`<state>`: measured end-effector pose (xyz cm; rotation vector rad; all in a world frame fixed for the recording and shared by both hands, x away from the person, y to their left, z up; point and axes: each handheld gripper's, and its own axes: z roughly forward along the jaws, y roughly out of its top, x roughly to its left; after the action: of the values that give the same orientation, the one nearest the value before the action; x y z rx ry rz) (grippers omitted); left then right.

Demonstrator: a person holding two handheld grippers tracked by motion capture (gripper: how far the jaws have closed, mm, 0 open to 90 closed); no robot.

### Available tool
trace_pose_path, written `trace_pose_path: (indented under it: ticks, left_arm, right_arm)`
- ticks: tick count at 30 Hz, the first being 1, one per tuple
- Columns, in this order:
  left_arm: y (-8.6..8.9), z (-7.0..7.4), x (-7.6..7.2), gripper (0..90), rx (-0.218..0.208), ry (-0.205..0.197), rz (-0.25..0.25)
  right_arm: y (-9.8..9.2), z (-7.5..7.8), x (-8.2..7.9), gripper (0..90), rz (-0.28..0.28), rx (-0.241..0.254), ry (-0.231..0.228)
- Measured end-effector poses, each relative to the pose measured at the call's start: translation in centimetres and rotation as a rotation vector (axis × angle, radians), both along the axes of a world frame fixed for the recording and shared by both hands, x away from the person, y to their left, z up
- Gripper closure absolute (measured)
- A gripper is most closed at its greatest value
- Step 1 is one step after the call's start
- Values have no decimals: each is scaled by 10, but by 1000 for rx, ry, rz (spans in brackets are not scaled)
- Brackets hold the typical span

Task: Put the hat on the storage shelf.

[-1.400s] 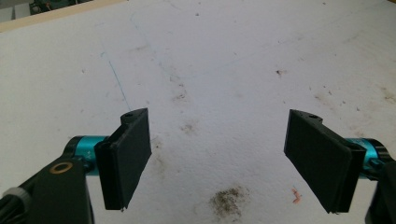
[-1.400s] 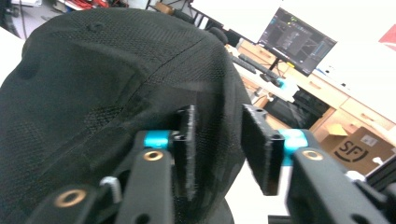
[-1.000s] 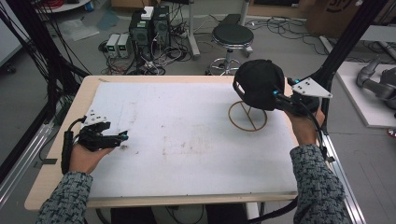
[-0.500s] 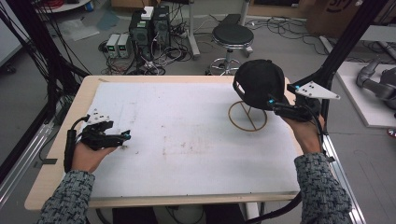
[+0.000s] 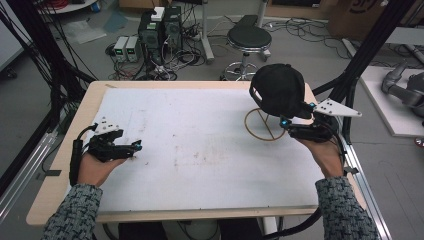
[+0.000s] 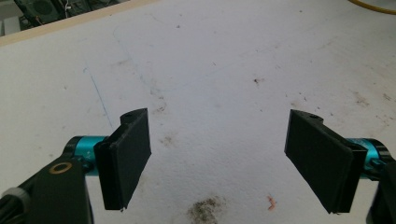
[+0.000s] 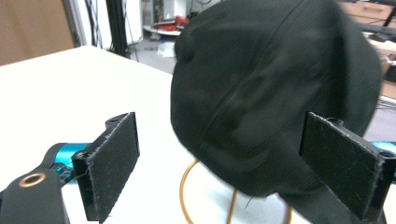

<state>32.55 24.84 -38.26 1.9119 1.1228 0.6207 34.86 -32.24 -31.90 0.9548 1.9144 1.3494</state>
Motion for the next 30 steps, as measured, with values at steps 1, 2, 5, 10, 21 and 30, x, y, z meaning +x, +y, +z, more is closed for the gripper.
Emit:
trace_pose_path:
  ticks: [1,2,5,10,21,30]
  left_arm:
    - [0,0,0,227,5,1,1]
    - [0,0,0,223,2,1,3]
    - [1,1,0,220,1,0,7]
    - [2,0,0,214,4,4,1]
    - [1,1,1,213,1,1,6]
    - [1,1,0,213,2,0,3]
  right_arm:
    - [0,-3,0,119,-1,-2,10]
    - [1,-6,-2,119,3,2,15]
    - [2,-12,-4,119,6,9,16]
    - [2,-22,-8,119,0,21,38]
    - [3,-32,-12,119,-5,8,56]
    - [3,-32,-12,119,-3,8,60]
